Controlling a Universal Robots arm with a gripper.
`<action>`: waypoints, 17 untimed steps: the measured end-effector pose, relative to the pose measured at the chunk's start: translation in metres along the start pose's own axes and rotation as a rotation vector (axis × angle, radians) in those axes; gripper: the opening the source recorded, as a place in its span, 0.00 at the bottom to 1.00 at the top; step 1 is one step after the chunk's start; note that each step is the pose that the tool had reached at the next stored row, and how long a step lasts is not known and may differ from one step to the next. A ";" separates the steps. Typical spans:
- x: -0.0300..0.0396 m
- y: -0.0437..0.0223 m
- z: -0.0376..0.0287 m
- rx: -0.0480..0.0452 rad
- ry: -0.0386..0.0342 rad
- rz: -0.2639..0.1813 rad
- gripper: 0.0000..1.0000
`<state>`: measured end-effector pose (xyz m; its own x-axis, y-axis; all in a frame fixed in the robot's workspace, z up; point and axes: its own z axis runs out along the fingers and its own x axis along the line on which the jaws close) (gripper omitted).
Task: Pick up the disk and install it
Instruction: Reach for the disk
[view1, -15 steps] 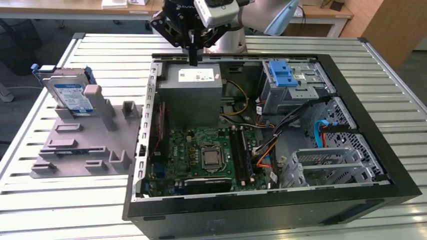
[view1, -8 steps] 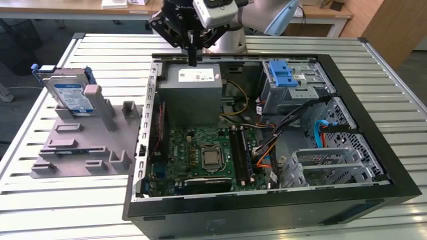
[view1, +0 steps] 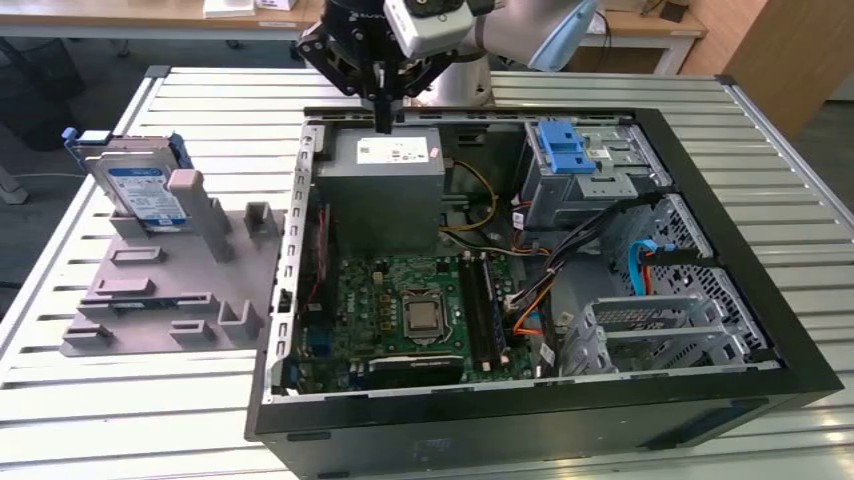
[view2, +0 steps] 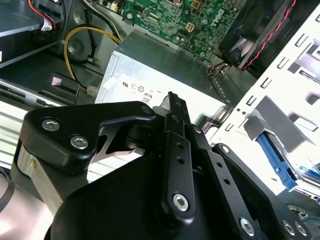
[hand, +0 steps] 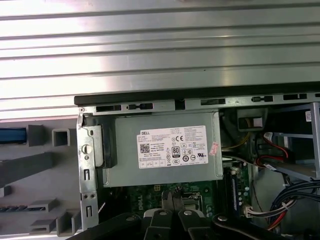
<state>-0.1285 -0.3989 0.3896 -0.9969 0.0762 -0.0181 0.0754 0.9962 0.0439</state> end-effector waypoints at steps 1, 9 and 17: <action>0.0002 0.0000 0.0001 0.0000 0.0002 0.000 0.11; 0.0022 -0.0002 0.0015 0.0002 0.0038 0.000 0.11; 0.0043 -0.0004 0.0019 0.0004 0.0042 0.000 0.11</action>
<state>-0.1328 -0.3989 0.3876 -0.9970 0.0762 -0.0139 0.0755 0.9962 0.0435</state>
